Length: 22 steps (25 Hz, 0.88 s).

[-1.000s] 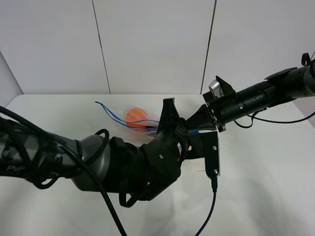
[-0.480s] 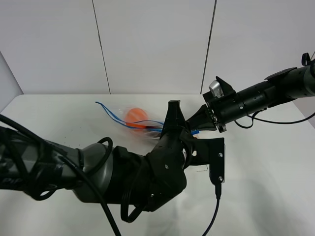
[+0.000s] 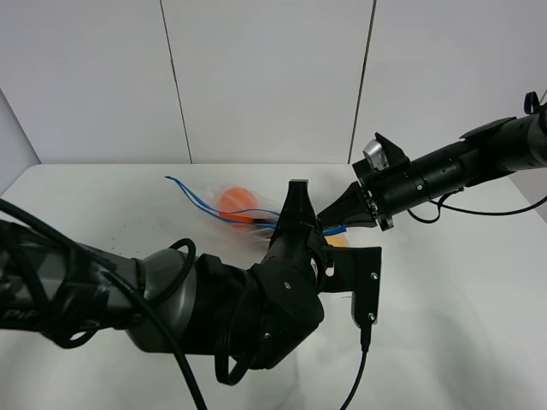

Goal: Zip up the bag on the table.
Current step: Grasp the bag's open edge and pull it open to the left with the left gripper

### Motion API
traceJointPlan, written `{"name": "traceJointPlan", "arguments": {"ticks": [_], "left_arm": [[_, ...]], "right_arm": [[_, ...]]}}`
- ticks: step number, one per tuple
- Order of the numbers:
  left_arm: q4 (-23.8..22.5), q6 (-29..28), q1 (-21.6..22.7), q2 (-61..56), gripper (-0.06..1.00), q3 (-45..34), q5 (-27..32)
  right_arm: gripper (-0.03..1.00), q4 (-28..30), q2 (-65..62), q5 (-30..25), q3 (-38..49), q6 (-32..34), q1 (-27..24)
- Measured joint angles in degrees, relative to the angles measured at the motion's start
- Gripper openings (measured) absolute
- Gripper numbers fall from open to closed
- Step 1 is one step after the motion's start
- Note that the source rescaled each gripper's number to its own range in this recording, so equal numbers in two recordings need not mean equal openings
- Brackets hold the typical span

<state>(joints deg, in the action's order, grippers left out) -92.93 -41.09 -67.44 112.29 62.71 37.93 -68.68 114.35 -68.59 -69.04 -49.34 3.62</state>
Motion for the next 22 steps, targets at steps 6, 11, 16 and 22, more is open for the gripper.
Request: {"name": "traceJointPlan", "arguments": {"ticks": [6, 11, 16, 22], "left_arm": [[0.1, 1.1, -0.1, 0.0, 0.11, 0.0, 0.0], [0.2, 1.7, -0.3, 0.0, 0.1, 0.0, 0.1], [0.2, 2.7, -1.3, 0.0, 0.1, 0.0, 0.0], [0.2, 2.8, -1.3, 0.0, 0.1, 0.0, 0.0]], "right_arm": [[0.0, 0.0, 0.0, 0.0, 0.0, 0.0, 0.0], [0.0, 0.0, 0.0, 0.0, 0.0, 0.0, 0.0], [0.0, 0.0, 0.0, 0.0, 0.0, 0.0, 0.0], [0.0, 0.0, 0.0, 0.0, 0.0, 0.0, 0.0]]}}
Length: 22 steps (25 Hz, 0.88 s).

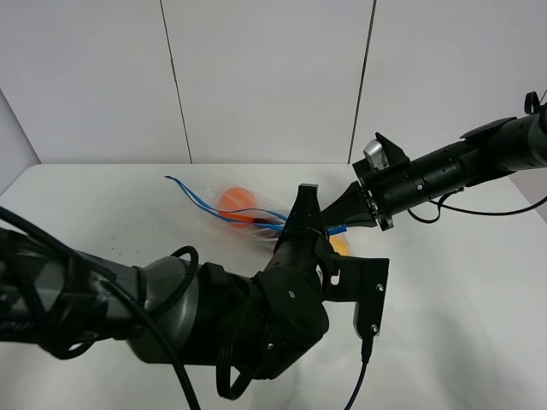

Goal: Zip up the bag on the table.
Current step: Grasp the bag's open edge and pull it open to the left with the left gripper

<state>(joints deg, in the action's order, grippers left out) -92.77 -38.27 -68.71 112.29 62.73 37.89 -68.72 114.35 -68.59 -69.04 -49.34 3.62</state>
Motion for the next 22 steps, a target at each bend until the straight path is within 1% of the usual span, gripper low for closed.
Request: {"name": "traceJointPlan", "arguments": {"ticks": [5, 9, 17, 22], "left_arm": [[-0.2, 0.0, 0.0, 0.0, 0.09, 0.0, 0.0], [-0.3, 0.1, 0.0, 0.0, 0.0, 0.0, 0.0], [0.2, 0.1, 0.0, 0.0, 0.0, 0.1, 0.3], [0.7, 0.1, 0.0, 0.0, 0.0, 0.3, 2.4]], "right_arm": [[0.0, 0.0, 0.0, 0.0, 0.0, 0.0, 0.0], [0.0, 0.0, 0.0, 0.0, 0.0, 0.0, 0.0], [0.0, 0.0, 0.0, 0.0, 0.0, 0.0, 0.0], [0.0, -0.6, 0.0, 0.0, 0.0, 0.1, 0.0]]}}
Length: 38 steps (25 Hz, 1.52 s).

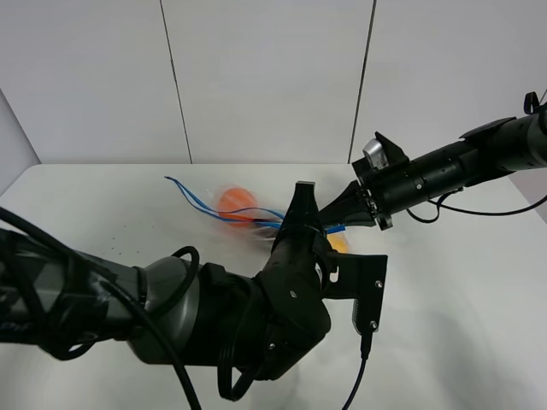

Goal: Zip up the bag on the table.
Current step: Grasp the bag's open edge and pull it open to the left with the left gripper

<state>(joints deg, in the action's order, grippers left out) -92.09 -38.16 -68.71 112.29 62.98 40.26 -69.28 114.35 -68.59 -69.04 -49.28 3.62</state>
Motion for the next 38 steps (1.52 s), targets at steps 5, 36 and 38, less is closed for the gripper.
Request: {"name": "traceJointPlan", "arguments": {"ticks": [5, 36, 38], "left_arm": [[0.7, 2.3, 0.0, -0.1, 0.0, 0.0, 0.6], [5.9, 10.9, 17.1, -13.4, 0.0, -13.4, -1.5], [6.2, 12.0, 18.8, -13.8, 0.0, -14.1, -1.6]], "right_arm": [[0.0, -0.3, 0.0, 0.0, 0.0, 0.1, 0.0], [0.0, 2.8, 0.0, -1.3, 0.0, 0.1, -1.4], [0.0, 2.8, 0.0, -1.3, 0.0, 0.1, -1.4]]}}
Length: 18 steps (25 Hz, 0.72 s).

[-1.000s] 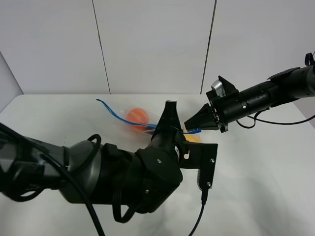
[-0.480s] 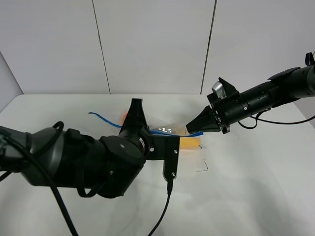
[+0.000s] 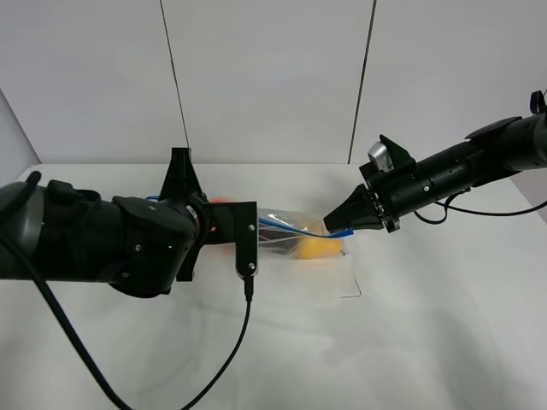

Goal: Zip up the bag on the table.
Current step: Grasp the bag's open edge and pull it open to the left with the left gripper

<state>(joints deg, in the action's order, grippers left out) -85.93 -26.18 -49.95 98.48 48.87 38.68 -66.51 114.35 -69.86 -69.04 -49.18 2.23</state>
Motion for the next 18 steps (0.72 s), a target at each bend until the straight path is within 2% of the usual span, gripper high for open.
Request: {"name": "traceJointPlan", "arguments": {"ticks": [5, 18], "left_arm": [[0.2, 1.4, 3.2, -0.2, 0.0, -1.1, -0.3], [1.0, 2.4, 7.1, -0.2, 0.0, -1.5, -0.7]], "right_arm": [[0.0, -0.1, 0.0, 0.4, 0.0, 0.0, 0.0], [0.0, 0.0, 0.0, 0.8, 0.0, 0.0, 0.0]]}}
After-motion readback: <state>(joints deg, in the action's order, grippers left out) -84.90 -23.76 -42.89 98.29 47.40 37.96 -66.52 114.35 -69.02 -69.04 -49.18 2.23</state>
